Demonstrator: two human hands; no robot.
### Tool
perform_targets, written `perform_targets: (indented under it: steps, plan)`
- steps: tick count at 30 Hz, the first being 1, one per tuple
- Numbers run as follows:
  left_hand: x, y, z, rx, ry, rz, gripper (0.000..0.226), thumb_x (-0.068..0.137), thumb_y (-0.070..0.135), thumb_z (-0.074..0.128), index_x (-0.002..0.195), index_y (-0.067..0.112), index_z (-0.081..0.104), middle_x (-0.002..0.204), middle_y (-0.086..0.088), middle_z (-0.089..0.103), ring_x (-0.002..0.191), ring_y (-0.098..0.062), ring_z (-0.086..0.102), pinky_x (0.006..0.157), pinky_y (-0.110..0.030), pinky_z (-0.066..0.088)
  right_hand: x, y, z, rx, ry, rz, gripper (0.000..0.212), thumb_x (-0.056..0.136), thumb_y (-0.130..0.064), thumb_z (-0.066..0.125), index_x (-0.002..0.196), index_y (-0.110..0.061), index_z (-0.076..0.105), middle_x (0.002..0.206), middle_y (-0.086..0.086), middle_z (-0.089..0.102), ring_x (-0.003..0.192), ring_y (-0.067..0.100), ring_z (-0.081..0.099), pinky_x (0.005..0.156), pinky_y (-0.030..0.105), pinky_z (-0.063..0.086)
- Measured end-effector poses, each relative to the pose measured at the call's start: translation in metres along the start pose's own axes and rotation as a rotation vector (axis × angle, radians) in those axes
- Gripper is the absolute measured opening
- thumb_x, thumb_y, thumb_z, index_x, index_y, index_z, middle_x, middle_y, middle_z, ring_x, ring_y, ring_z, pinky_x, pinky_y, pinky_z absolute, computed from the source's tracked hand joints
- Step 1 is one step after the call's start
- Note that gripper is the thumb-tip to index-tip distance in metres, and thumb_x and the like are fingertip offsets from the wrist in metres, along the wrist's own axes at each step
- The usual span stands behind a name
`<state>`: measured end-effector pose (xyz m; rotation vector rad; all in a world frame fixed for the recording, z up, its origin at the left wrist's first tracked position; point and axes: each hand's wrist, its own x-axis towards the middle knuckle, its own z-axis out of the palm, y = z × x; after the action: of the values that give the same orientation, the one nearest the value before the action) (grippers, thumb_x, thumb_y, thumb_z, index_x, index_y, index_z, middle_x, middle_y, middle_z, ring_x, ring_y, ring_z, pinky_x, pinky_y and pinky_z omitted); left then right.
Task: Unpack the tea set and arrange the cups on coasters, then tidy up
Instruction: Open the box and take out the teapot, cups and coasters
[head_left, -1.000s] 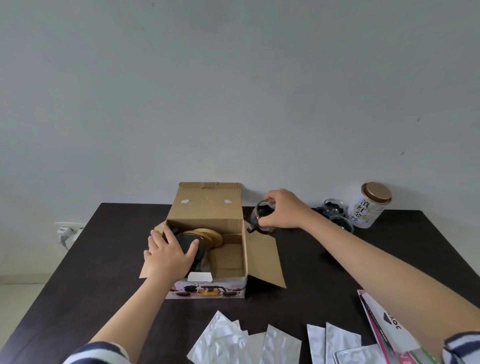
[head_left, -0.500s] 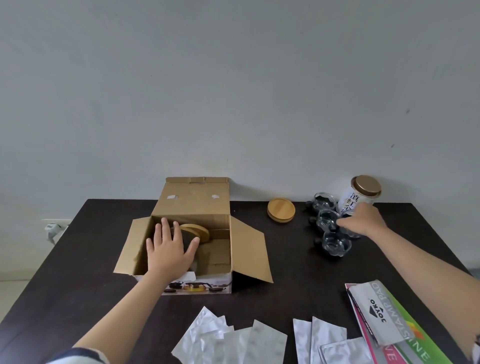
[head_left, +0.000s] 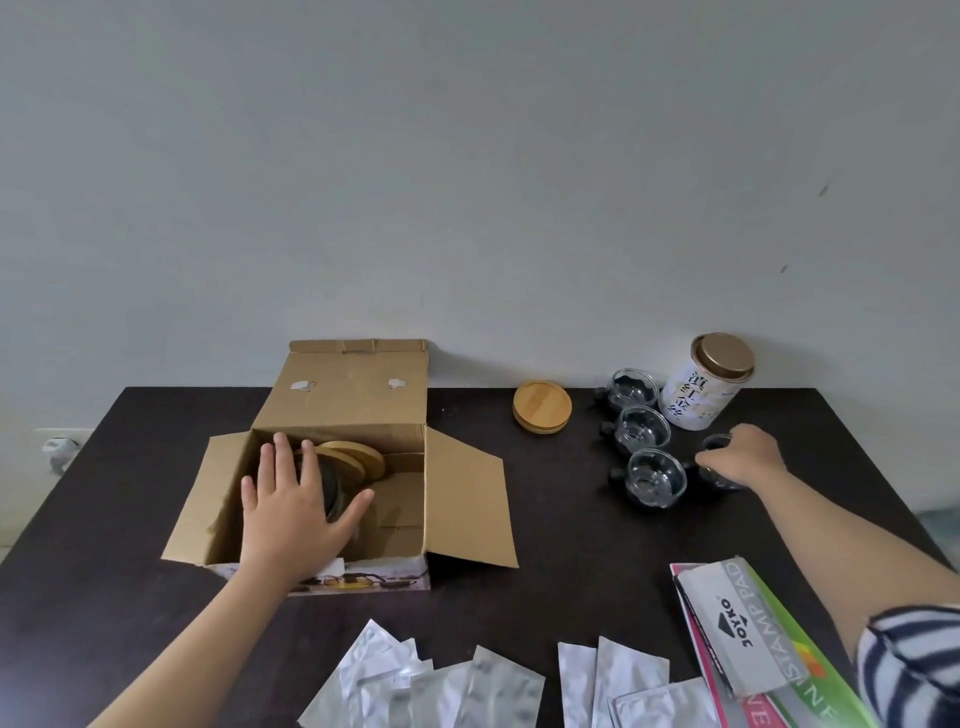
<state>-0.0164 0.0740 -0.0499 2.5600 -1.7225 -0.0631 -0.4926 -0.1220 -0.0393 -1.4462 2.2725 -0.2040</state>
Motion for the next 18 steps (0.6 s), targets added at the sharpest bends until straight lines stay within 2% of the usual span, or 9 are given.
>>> perform_targets:
  steps: [3,9,12,14,16,18]
  plan:
    - [0.000,0.000,0.001,-0.007,0.008,0.001,0.113,0.068,0.087,0.005,0.150,0.010,0.017,0.157,-0.018,0.011,0.145,-0.035,0.006,0.113,-0.054,0.015,0.000,-0.001,0.007,0.033,-0.020,-0.032,0.064,0.072,-0.025,0.078,0.124,0.002,0.053,0.125,0.020,0.057,0.115,0.037,0.054,0.091,0.039,0.046]
    - [0.001,-0.002,0.002,-0.010,0.018,0.006,0.112,0.069,0.087,0.010,0.148,0.009,0.022,0.156,-0.019,0.015,0.144,-0.037,0.011,0.112,-0.055,0.017,0.005,-0.005,0.008,0.057,-0.055,-0.061,0.061,0.077,-0.011,0.072,0.132,0.000,0.049,0.130,0.020,0.055,0.119,0.036,0.052,0.091,0.036,0.044]
    - [0.002,-0.002,0.002,-0.012,0.016,0.011,0.112,0.069,0.086,0.011,0.148,0.008,0.022,0.156,-0.019,0.016,0.144,-0.037,0.012,0.112,-0.056,0.017,0.003,-0.005,0.004,0.040,-0.097,-0.084,0.061,0.074,-0.014,0.071,0.131,-0.008,0.051,0.127,0.015,0.058,0.116,0.033,0.054,0.092,0.038,0.046]
    - [0.001,-0.003,0.002,-0.009,0.018,0.014,0.111,0.069,0.086,0.013,0.148,0.008,0.023,0.155,-0.020,0.017,0.144,-0.037,0.013,0.112,-0.056,0.018,0.009,0.000,0.007,-0.008,-0.110,-0.091,0.069,0.070,-0.021,0.071,0.135,-0.015,0.048,0.133,0.012,0.054,0.120,0.033,0.051,0.099,0.047,0.044]
    - [0.002,-0.004,0.002,-0.007,0.024,0.015,0.109,0.071,0.085,0.017,0.148,0.008,0.024,0.155,-0.020,0.018,0.143,-0.038,0.014,0.111,-0.056,0.019,0.009,0.000,0.008,-0.036,-0.090,-0.113,0.074,0.072,-0.024,0.071,0.140,-0.016,0.043,0.139,0.011,0.048,0.125,0.033,0.047,0.102,0.050,0.042]
    - [0.002,-0.003,0.002,-0.010,0.025,0.016,0.106,0.074,0.084,0.022,0.148,0.008,0.023,0.155,-0.020,0.017,0.144,-0.037,0.013,0.112,-0.056,0.018,-0.007,-0.010,0.005,-0.010,-0.053,-0.150,0.070,0.076,-0.023,0.069,0.140,-0.013,0.043,0.135,0.013,0.051,0.121,0.033,0.050,0.100,0.047,0.044]
